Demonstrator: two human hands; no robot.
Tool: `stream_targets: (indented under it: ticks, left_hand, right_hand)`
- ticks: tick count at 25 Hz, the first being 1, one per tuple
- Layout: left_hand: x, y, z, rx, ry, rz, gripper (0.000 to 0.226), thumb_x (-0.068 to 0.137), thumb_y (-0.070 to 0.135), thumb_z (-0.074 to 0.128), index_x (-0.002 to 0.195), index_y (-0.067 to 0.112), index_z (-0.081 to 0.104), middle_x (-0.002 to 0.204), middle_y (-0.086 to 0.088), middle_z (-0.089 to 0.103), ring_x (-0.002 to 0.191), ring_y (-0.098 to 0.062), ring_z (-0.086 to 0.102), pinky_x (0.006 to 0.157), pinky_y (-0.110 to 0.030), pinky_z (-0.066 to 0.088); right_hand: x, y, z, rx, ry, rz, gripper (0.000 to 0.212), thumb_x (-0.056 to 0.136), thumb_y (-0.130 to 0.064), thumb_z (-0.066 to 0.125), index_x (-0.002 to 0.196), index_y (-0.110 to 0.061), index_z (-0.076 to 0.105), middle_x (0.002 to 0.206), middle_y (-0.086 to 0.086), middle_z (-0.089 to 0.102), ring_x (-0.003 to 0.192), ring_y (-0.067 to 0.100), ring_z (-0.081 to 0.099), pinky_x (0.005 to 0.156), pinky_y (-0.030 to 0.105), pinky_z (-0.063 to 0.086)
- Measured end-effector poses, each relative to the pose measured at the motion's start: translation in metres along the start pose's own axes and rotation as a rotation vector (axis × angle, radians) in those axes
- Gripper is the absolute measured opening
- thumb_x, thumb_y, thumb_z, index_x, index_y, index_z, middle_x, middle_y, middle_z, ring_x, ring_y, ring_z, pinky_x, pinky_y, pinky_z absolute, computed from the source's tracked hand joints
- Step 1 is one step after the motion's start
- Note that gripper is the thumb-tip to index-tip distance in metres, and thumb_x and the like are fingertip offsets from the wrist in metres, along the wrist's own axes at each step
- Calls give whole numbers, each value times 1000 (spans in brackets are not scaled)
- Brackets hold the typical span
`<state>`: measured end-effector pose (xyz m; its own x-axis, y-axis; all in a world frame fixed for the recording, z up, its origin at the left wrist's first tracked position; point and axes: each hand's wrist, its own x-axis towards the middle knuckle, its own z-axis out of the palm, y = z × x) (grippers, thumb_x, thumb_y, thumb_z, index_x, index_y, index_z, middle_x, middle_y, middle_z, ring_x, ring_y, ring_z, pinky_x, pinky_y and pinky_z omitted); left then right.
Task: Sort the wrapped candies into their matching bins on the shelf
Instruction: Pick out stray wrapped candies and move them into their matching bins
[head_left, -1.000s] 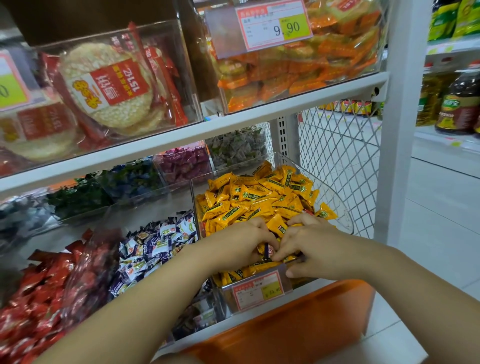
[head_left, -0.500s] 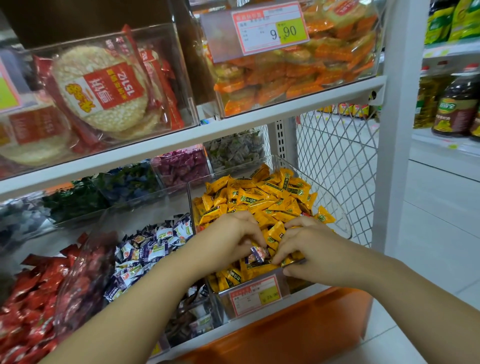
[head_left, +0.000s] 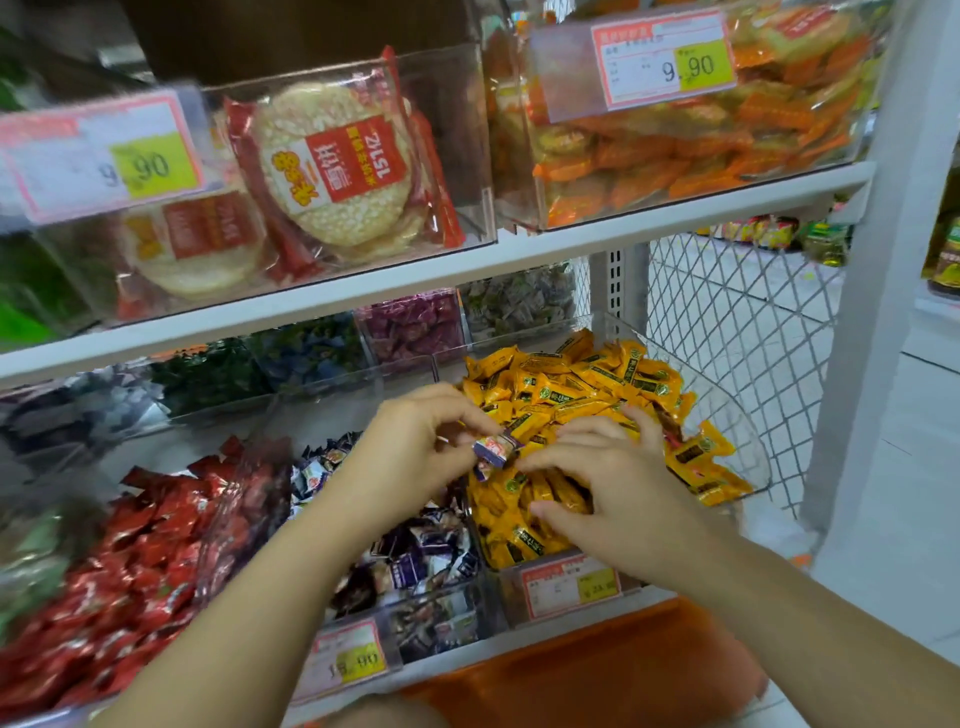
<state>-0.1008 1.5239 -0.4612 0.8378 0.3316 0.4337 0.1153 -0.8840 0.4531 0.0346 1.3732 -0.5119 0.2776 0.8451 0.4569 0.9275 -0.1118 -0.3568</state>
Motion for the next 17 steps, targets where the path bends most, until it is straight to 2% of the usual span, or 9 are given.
stream_targets:
  ticks: [2,4,7,9,11,14,17]
  left_hand:
    - [-12,-9,-18,-12,92,-86,29,77,-2,68,82,27,71,82,7,61,70,0,56,65,-7,39]
    - [-25,-26,-32,58,165,-204,25,77,-1,67,82,24,71,80,6,62,66,0,55,61,-7,38]
    - [-45,-53,-37,210,146,-343,28,77,-2,64,83,25,71,82,6,61,69,-4,55,71,-18,45]
    - [-56,-63,-35,238,96,-387,26,78,0,65,88,23,72,85,9,60,70,-3,54,76,-20,45]
    - [-60,-65,-36,230,106,-375,22,82,6,67,97,21,72,86,12,57,73,-2,53,76,-14,44]
    - [-52,-52,-35,217,128,-303,18,86,15,64,101,22,70,86,17,53,76,5,53,71,2,34]
    - [-32,-25,-21,168,104,-184,16,88,16,62,100,23,69,85,23,52,79,11,52,72,1,34]
  right_hand:
    - [10,-14,9,18,-6,-44,34,84,-51,55,117,-42,58,102,-30,46,117,-2,32,107,30,2]
    - [17,-24,19,44,-50,-80,32,88,-44,56,120,-39,57,104,-28,48,115,1,34,106,30,19]
    - [22,-27,28,71,-68,-69,31,89,-39,56,120,-34,58,109,-21,57,111,2,37,99,29,36]
    - [22,-26,29,90,-75,-69,28,89,-38,56,117,-35,59,105,-23,56,108,2,38,96,27,39]
    - [20,-24,26,96,-73,-93,26,89,-36,57,115,-36,60,100,-24,55,105,1,38,93,24,39]
    - [13,-16,14,93,-33,-97,23,87,-32,60,110,-34,64,94,-27,54,100,-2,41,86,16,36]
    - [3,4,-5,98,48,-46,20,84,-24,66,103,-30,68,89,-27,56,96,2,48,82,16,37]
